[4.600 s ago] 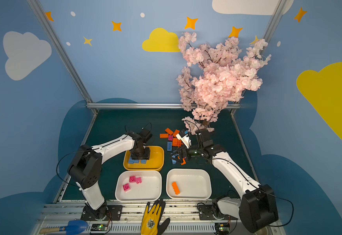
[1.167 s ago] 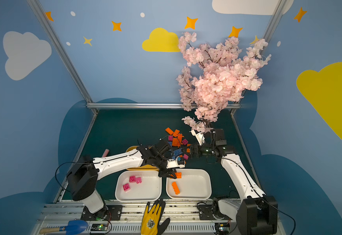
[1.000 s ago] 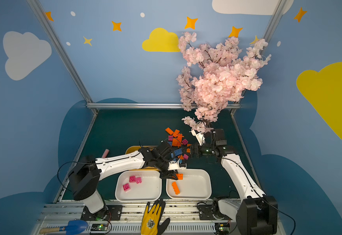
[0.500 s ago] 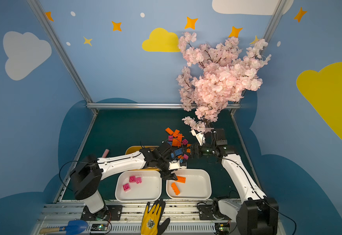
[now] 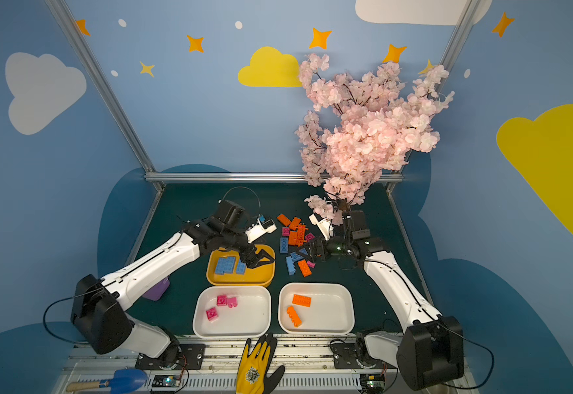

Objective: Sort the legos into containers by color
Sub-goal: 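Raise the left gripper while the right gripper grasps an orange brick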

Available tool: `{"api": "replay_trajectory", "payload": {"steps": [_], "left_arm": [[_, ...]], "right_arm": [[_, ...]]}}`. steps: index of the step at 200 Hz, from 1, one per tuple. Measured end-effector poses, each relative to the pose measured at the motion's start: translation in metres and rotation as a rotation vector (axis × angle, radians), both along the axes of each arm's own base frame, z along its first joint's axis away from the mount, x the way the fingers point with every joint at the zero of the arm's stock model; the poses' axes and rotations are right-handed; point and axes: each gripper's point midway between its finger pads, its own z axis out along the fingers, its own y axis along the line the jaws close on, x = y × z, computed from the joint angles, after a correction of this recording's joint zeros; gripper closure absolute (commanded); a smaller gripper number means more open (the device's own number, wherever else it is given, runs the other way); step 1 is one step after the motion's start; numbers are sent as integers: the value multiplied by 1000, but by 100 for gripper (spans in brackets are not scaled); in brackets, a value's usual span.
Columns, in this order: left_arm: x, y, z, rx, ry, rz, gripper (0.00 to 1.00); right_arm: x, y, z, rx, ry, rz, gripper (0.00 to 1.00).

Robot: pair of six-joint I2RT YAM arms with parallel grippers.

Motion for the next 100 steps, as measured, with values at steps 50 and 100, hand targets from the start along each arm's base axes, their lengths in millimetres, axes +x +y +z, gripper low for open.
{"api": "replay_trajectory", "payload": {"steps": [50,100], "left_arm": [[27,47,-11,-90,135,201,0],[36,68,-6,-156,163,291,0]], "right_arm": [[22,37,-22,-121,-25,22,8],[99,55,-41,-280,-84,-54,12]]}}
